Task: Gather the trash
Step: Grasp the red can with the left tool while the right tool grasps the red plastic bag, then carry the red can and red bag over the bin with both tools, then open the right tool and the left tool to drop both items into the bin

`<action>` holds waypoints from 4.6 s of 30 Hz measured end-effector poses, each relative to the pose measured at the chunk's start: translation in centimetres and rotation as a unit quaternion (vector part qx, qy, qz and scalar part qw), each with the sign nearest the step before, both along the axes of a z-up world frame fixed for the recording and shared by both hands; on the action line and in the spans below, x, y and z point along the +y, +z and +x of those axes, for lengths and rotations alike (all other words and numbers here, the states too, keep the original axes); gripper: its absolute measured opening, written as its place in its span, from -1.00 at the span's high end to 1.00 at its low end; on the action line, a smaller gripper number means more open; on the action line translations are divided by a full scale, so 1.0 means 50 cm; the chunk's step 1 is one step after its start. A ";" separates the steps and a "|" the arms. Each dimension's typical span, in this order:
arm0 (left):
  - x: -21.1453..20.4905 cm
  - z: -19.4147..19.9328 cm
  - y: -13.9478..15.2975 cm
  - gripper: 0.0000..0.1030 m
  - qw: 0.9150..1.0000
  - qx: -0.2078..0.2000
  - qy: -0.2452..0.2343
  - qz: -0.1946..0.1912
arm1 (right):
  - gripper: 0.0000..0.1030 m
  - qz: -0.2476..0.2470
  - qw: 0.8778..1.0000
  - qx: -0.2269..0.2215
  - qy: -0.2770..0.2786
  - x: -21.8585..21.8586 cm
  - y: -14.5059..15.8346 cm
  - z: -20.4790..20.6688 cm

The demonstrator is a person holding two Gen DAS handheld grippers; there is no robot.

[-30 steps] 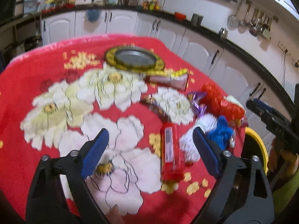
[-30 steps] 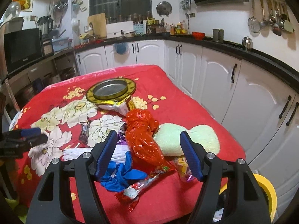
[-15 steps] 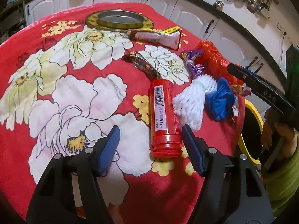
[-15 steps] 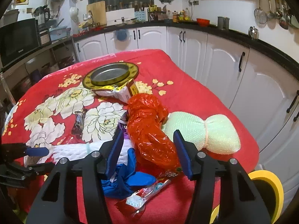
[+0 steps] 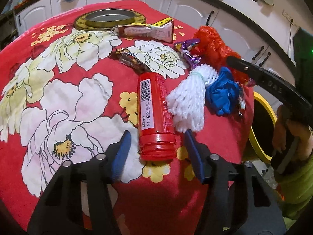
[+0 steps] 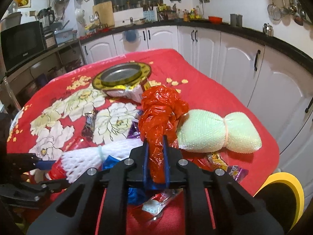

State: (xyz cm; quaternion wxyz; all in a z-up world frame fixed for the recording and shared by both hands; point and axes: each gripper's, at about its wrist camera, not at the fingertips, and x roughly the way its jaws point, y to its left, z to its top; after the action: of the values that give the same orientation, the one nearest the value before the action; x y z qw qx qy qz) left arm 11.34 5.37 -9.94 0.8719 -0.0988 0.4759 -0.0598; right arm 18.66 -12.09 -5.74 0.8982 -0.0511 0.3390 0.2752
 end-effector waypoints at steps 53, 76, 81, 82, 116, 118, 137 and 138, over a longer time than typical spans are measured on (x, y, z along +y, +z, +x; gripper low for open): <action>-0.108 -0.020 0.170 0.47 0.986 -0.158 -0.025 -0.049 | 0.79 0.083 0.991 -0.089 -0.058 -0.196 0.130 -0.183; -0.296 0.017 0.169 0.47 0.979 -0.156 -0.127 -0.046 | 0.79 0.078 0.984 -0.081 -0.135 -0.336 0.104 -0.218; -0.331 0.022 0.158 0.47 0.977 -0.149 -0.144 -0.047 | 0.79 0.078 0.982 -0.079 -0.152 -0.367 0.096 -0.221; -0.338 0.022 0.157 0.47 0.977 -0.148 -0.148 -0.047 | 0.79 0.078 0.982 -0.079 -0.155 -0.372 0.094 -0.221; -0.552 0.057 0.040 0.47 0.965 -0.072 -0.248 -0.032 | 0.71 0.097 0.967 -0.004 -0.235 -0.562 -0.015 -0.223; -0.557 0.060 0.033 0.46 0.966 -0.067 -0.248 -0.032 | 0.56 0.105 0.964 0.000 -0.245 -0.578 -0.020 -0.220; -0.482 0.068 0.064 -0.68 0.979 -0.105 -0.173 -0.035 | 0.07 0.125 0.956 -0.002 -0.266 -0.590 -0.023 -0.214; -0.472 0.067 0.071 -0.72 0.980 -0.111 -0.164 -0.033 | 0.04 0.125 0.957 -0.004 -0.263 -0.585 -0.019 -0.214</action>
State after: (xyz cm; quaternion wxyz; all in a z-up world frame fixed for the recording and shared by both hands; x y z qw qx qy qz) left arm 14.68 -18.21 -6.41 0.8940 -0.0413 0.3833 -0.2285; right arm 7.95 -41.33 -6.68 0.9393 0.1515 0.3000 0.0693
